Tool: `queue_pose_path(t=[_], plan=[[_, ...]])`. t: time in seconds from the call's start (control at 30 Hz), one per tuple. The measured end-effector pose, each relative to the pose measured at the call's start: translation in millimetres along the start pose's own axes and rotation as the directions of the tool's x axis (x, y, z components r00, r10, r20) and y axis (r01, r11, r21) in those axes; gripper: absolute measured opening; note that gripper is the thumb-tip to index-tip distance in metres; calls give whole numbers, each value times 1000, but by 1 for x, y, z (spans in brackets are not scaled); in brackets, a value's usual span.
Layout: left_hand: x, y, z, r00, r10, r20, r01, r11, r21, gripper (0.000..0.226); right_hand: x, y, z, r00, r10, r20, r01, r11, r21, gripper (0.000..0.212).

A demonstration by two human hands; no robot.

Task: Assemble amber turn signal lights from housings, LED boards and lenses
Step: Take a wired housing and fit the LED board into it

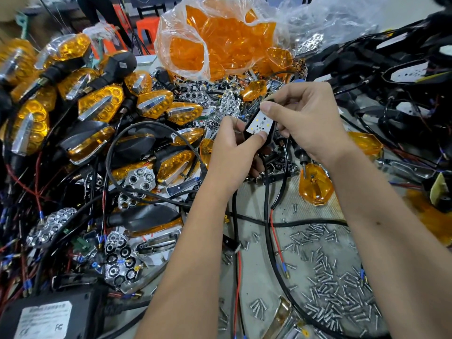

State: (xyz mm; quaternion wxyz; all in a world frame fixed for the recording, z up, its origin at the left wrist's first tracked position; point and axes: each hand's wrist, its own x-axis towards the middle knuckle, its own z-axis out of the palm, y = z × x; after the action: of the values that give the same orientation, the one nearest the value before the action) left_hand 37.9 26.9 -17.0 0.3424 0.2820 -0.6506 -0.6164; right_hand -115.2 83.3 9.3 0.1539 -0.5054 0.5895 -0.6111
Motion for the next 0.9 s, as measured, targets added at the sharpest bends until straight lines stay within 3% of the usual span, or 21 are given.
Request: queue_pose_path(t=[0.5,0.63,0.9], plan=[[-3,4,-2,999,9,42,-7,999,-42,12,-1,-6,0,997,-58,49,52,993,107,13],[-3,6,-4,996,9,91,7,985,-171,8,-2,-4,-1,998,-37,58,28,988,155,13],[-6,12,-8,989,-42,139,87,940,-331,22,-1,-4,-1,991,56,124,-89,954,285,14]])
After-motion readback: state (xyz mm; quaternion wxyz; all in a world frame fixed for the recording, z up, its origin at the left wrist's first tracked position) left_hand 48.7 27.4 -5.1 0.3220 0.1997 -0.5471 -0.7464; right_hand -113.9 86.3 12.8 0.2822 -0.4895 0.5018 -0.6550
